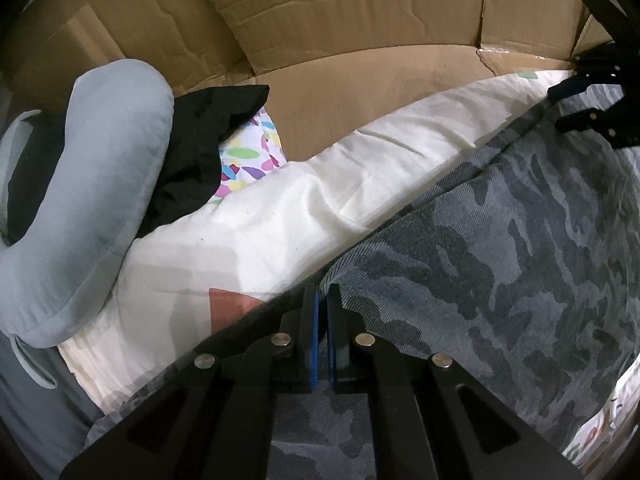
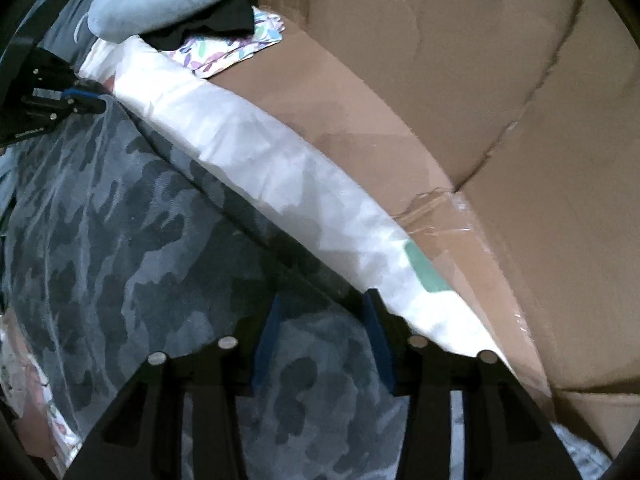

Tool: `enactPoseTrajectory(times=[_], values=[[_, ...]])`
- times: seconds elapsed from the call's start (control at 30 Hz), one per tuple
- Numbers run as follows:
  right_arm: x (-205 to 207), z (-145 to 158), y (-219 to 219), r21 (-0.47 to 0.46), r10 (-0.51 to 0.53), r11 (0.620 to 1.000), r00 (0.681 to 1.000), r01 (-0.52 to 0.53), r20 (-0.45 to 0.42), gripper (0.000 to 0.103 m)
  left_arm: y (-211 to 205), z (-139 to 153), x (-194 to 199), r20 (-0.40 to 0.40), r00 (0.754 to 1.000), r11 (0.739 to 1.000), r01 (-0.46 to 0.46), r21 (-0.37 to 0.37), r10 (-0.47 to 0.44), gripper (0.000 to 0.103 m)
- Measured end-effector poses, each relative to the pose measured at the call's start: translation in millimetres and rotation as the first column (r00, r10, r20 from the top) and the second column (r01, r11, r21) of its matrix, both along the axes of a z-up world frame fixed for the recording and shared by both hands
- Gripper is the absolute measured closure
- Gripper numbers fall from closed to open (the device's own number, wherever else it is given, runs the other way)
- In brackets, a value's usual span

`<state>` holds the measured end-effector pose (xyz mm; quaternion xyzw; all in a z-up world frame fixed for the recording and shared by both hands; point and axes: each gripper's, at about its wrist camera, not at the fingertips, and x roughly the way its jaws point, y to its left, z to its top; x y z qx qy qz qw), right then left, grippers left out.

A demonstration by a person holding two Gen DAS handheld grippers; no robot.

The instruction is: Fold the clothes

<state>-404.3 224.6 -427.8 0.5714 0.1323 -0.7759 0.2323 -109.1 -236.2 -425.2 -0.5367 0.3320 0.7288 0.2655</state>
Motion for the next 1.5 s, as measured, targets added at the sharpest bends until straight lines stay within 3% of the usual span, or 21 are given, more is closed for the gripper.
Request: enactPoseTrajectory(times=[0.03,0.3,0.33,0.4,0.57,0.73,0.8,1.1,1.27,1.37,1.4,1.43,1.47,1.5], values=[[-2.5,-2.7,0.2,0.0,0.004,1.0,1.0,-0.004,0.009,0.073,0.3,-1.1,-0.5,0.001,1.0,1.0,-0.002,0.0,0.002,0.1],[-7.3,-14.4,-7.1,0.037,0.086,0.995,0.995,-0.087,0.047,0.073,-0.9,-6.3,0.8,0.004,1.0,1.0,-0.015,0.003,0.015,0.1],[-6.2,-13.4,-9.3,0.051,0.1,0.993,0.994,-0.102,0.041,0.076,-1.2,-6.3,1.0,0.002,1.0,1.0,-0.019,0.004,0.019,0.1],[-3.8,-11.3,-13.7,0.081,0.129,0.988,0.991,-0.131,0.03,0.096,-1.8,-4.5,2.3,-0.003,1.0,1.0,-0.023,0.006,0.023,0.1],[7.4,2.6,-12.0,0.083,0.155,0.985,0.988,-0.153,-0.021,0.1,-4.5,3.5,7.4,-0.031,0.999,0.999,-0.024,0.028,0.025,0.1],[3.5,24.2,-1.1,0.033,0.087,0.996,0.994,-0.085,-0.07,0.1,-5.9,7.6,5.2,-0.04,0.999,0.998,-0.035,0.043,0.037,0.1],[1.6,24.4,-2.6,0.053,0.091,0.995,0.993,-0.087,-0.075,0.1,-4.2,7.8,2.5,-0.043,0.998,0.998,-0.041,0.046,0.042,0.1],[-17.0,-8.6,-14.7,0.134,0.027,0.991,0.999,-0.022,-0.03,0.1,7.1,-31.8,-14.2,-0.026,0.997,0.997,-0.078,-0.011,0.078,0.099],[-17.7,-6.7,-11.9,0.117,-0.11,0.986,0.992,0.116,-0.055,0.098,11.4,-41.6,-10.8,-0.074,0.992,0.994,-0.109,-0.032,0.106,0.095],[-18.1,-5.4,-10.2,0.105,-0.191,0.975,0.979,0.198,-0.068,0.096,8.9,-33.2,-10.6,-0.072,0.987,0.99,-0.143,0.002,0.142,0.095],[-18.4,-1.1,-1.1,0.054,-0.248,0.967,0.968,0.25,-0.047,0.094,6.2,-28.3,-10.8,-0.07,0.984,0.987,-0.16,0.025,0.162,0.094],[-18.4,3.7,7.1,0.014,-0.298,0.954,0.954,0.298,-0.033,0.087,3.3,-23.5,-11.1,-0.068,0.981,0.983,-0.178,0.047,0.181,0.091],[-14.3,9.4,9.6,-0.005,-0.317,0.948,0.947,0.317,-0.043,0.081,-0.6,-18.8,-11.2,-0.068,0.976,0.977,-0.203,0.063,0.208,0.08],[-10.1,15.1,11.9,-0.023,-0.335,0.942,0.941,0.334,-0.054,0.078,-3.6,-15.3,-10.1,-0.077,0.972,0.974,-0.217,0.072,0.222,0.074]])
